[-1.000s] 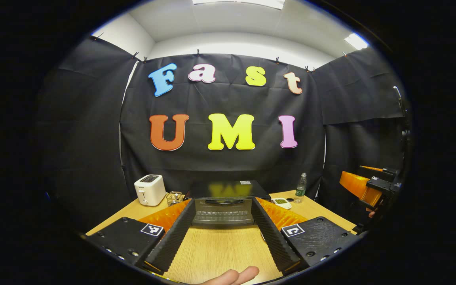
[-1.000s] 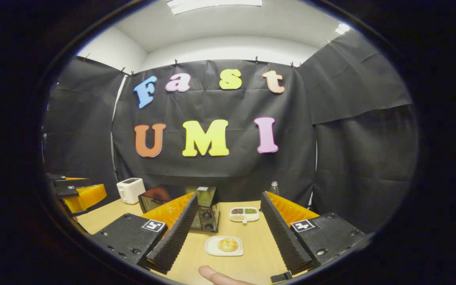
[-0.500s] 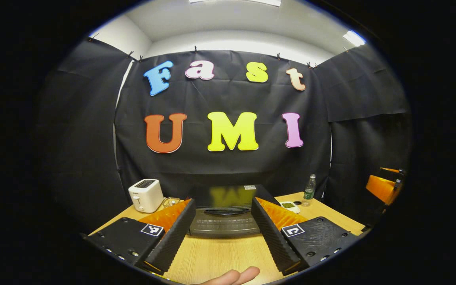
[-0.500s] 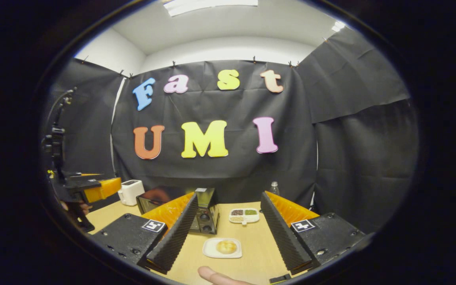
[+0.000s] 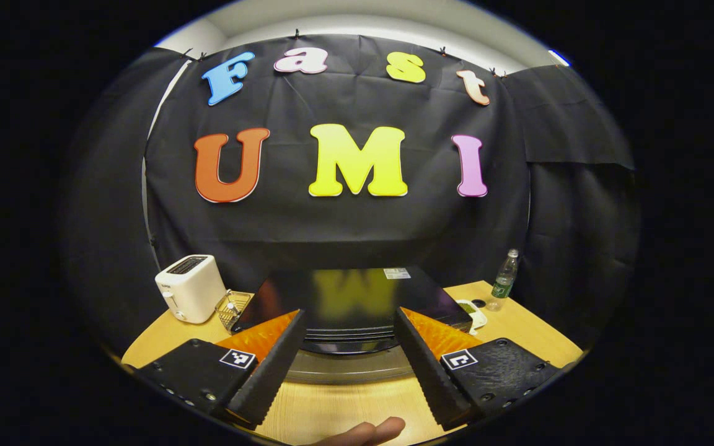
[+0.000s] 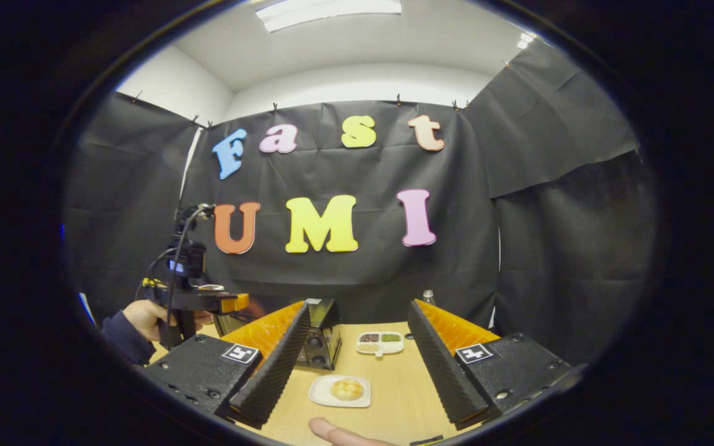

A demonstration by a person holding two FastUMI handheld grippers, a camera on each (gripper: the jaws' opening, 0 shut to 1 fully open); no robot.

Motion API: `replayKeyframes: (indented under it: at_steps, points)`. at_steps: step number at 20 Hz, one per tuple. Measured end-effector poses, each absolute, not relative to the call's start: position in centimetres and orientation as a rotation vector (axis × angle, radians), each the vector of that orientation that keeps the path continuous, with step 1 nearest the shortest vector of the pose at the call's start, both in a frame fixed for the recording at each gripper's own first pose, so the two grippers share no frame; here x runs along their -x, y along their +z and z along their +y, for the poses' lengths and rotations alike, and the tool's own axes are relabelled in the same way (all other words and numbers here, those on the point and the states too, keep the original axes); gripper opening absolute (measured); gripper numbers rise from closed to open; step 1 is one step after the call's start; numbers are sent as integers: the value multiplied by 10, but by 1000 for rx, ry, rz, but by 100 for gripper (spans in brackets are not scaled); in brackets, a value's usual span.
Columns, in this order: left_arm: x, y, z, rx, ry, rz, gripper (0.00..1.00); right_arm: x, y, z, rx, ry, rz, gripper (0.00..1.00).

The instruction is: Open the electric oven with the left hand, put the food in, and close the electric oven.

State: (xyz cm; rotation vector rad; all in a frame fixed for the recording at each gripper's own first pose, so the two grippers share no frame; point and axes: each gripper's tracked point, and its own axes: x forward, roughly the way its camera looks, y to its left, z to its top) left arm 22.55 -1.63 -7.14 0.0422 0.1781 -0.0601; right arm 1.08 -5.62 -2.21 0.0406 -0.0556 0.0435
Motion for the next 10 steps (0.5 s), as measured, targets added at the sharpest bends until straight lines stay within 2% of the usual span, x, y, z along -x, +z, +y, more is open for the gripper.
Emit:
replayKeyframes:
  at_steps: [10]
  points:
    - [-257,-115,-27,-52,-84,282,94,-11,-41,-77,-41,28,-30,100]
